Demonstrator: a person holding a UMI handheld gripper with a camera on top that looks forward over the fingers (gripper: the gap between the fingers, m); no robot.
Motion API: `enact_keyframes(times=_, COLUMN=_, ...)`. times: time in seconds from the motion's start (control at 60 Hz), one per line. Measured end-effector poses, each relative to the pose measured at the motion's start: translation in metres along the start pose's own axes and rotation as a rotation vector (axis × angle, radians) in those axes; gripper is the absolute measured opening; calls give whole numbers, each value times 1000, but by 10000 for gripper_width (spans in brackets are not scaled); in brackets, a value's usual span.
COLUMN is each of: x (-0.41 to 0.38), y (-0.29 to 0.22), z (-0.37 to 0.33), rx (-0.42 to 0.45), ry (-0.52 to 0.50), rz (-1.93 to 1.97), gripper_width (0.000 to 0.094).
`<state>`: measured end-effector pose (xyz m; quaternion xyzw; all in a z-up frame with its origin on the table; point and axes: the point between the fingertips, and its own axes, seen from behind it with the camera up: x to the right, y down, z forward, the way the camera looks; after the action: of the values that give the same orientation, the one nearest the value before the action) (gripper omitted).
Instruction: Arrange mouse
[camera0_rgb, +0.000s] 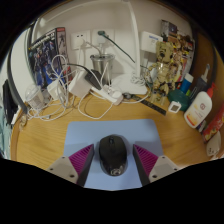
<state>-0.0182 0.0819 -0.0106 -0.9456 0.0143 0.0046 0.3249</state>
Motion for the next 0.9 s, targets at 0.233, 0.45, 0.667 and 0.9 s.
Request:
enact_keyframes(times=0.233, x=1, y=37, z=-66, rx=-21, ry=67, rz=-39, gripper_width=805)
enact_keyframes(times=0.45, x=-19, y=18, z=-182, rx=117, ry=91, rz=20, gripper_width=813)
enact_keyframes(times=0.667, x=-45, y=-32, z=-290, rx=293, ry=82, rz=15, gripper_width=810)
enact_keyframes(times=0.9, x=-62, y=-43, z=-349, rx=373, ry=69, rz=3, gripper_width=806)
